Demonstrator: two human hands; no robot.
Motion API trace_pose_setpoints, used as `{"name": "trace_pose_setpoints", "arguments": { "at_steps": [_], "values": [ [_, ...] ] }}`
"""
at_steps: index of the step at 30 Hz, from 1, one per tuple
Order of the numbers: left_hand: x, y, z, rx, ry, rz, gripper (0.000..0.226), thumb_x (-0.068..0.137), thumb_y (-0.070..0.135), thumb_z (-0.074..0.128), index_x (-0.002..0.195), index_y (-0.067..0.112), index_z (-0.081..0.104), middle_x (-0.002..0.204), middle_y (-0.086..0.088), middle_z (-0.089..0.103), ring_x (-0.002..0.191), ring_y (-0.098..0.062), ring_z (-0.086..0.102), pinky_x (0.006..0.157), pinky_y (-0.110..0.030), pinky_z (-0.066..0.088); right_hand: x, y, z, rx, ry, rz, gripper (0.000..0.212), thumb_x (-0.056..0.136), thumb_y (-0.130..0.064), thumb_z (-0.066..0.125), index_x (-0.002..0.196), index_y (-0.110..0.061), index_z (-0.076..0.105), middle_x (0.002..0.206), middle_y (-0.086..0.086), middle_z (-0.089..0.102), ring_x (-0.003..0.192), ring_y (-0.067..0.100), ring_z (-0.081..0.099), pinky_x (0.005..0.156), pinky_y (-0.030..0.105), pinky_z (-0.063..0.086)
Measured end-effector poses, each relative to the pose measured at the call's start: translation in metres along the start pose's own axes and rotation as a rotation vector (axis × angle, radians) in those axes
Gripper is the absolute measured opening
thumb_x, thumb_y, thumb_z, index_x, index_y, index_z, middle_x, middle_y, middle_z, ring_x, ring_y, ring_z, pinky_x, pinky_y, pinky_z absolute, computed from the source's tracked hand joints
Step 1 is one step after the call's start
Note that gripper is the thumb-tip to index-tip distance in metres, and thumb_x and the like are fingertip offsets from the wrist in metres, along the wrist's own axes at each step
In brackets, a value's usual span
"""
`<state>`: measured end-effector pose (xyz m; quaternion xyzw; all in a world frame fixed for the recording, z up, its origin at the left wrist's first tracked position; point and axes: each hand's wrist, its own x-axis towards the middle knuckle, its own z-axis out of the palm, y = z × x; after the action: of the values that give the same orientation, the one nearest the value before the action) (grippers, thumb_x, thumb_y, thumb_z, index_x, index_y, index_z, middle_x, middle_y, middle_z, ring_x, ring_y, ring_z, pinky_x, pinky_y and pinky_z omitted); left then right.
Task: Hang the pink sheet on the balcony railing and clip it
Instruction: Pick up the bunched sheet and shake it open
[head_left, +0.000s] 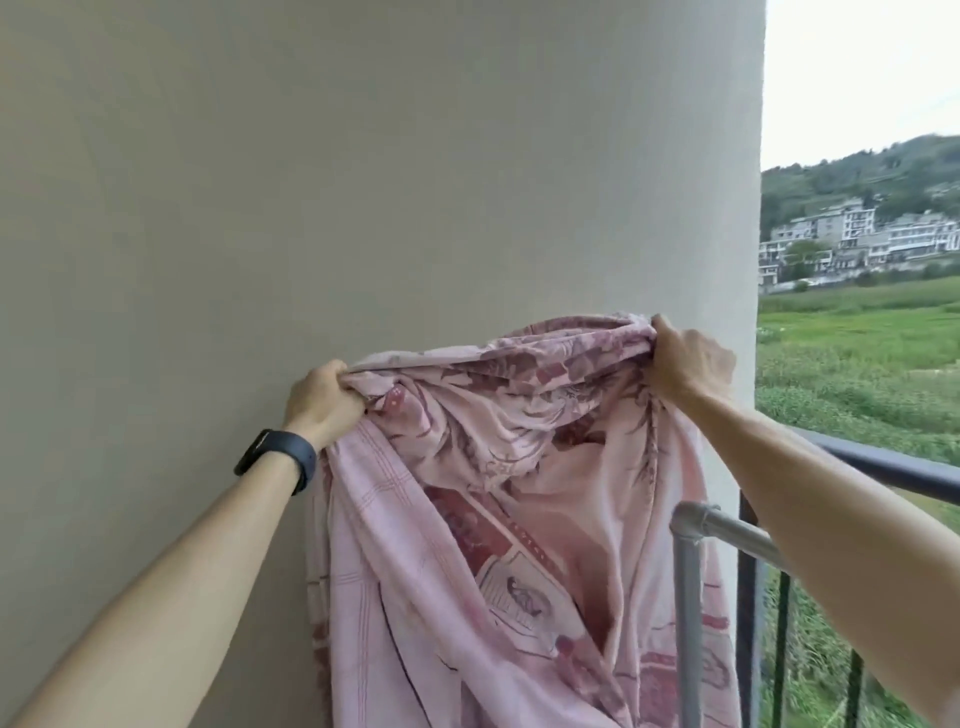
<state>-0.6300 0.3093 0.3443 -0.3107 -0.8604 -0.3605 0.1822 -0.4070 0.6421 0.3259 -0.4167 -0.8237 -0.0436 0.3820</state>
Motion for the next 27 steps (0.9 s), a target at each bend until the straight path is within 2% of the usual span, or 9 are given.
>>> {"name": "trace_pose_setpoints", "arguments": {
  "at_steps": [3,5,8,12,14,18,20,22,27],
  "values": [
    [-0.003,-0.003,-0.007,0.417,0.244,0.265,0.030,0.082,0.016,0.064,0.107,0.022,0.050,0.092,-0.012,0.067,0.075,-0.041,0.065,0.059,-0.039,0.049,0.002,0.017,0.000,-0.084,0.041,-0.045,0.017,0.099,-0.012,0.044,0.114,-0.017,0.050,0.073,0.012,0.060,0.065,0.027,0.057,0.061,0.037,0.049],
    [-0.004,-0.001,-0.008,0.439,0.285,0.348,0.037,0.081,0.014,0.065,0.113,0.024,0.049,0.097,-0.013,0.067,0.074,-0.042,0.066,0.059,-0.043,0.051,0.002,0.021,-0.001,-0.065,0.082,-0.002,0.017,0.101,-0.010,0.039,0.113,-0.016,0.050,0.079,0.014,0.064,0.067,0.028,0.057,0.062,0.037,0.047],
    [0.001,0.013,-0.003,0.184,0.093,0.122,0.029,0.085,0.030,0.059,0.114,0.030,0.062,0.116,-0.014,0.069,0.101,-0.043,0.064,0.080,-0.041,0.051,-0.003,0.016,-0.003,0.039,-0.007,0.125,0.020,0.096,-0.014,0.045,0.114,-0.020,0.053,0.090,0.013,0.068,0.077,0.031,0.060,0.066,0.035,0.043],
    [-0.010,0.042,0.009,-0.370,-0.095,-0.112,0.056,0.082,0.057,0.058,0.122,0.019,0.066,0.129,-0.010,0.064,0.121,-0.030,0.058,0.103,-0.039,0.045,-0.025,-0.017,-0.004,0.318,-0.191,0.153,0.013,0.087,-0.031,0.054,0.095,-0.026,0.063,0.082,0.002,0.067,0.073,0.026,0.058,0.064,0.032,0.047],
    [-0.008,0.059,0.018,-0.558,-0.044,-0.210,0.050,0.089,0.052,0.055,0.124,0.017,0.064,0.123,-0.006,0.065,0.115,-0.026,0.060,0.100,-0.034,0.048,-0.041,-0.044,-0.006,0.564,-0.313,0.101,0.023,0.082,-0.033,0.052,0.097,-0.022,0.067,0.089,0.003,0.071,0.082,0.027,0.066,0.070,0.035,0.055],
    [-0.006,0.099,0.023,-0.906,0.052,-0.404,0.026,0.101,0.029,0.045,0.102,0.010,0.063,0.083,-0.003,0.062,0.084,-0.025,0.065,0.060,-0.018,0.048,-0.099,-0.086,-0.018,1.268,-0.828,-0.016,0.023,0.082,-0.015,0.065,0.104,-0.019,0.061,0.087,-0.012,0.070,0.090,0.007,0.065,0.076,0.026,0.050],
    [-0.013,0.112,0.019,-1.018,0.020,-0.480,0.023,0.096,0.034,0.050,0.092,0.015,0.062,0.081,-0.003,0.066,0.069,-0.019,0.064,0.056,-0.024,0.049,-0.128,-0.095,-0.003,1.156,-0.890,-0.227,0.061,0.078,-0.031,0.081,0.129,-0.025,0.048,0.113,-0.021,0.063,0.110,-0.004,0.056,0.094,0.017,0.047],
    [-0.013,0.113,0.019,-1.000,-0.027,-0.471,0.029,0.096,0.043,0.050,0.084,0.018,0.059,0.078,-0.002,0.066,0.069,-0.019,0.063,0.060,-0.026,0.049,-0.142,-0.098,0.029,0.732,-0.643,-0.332,0.092,0.059,-0.064,0.083,0.135,-0.032,0.042,0.124,-0.012,0.056,0.118,0.013,0.051,0.098,0.032,0.049],
    [-0.020,0.088,0.018,-0.838,-0.084,-0.351,0.025,0.094,0.043,0.055,0.094,0.020,0.063,0.099,-0.006,0.072,0.083,-0.020,0.068,0.072,-0.029,0.055,-0.114,-0.090,0.049,0.362,-0.495,-0.406,0.038,0.076,-0.048,0.073,0.075,-0.020,0.048,0.069,-0.001,0.056,0.068,0.028,0.059,0.055,0.033,0.045]
  ]
}}
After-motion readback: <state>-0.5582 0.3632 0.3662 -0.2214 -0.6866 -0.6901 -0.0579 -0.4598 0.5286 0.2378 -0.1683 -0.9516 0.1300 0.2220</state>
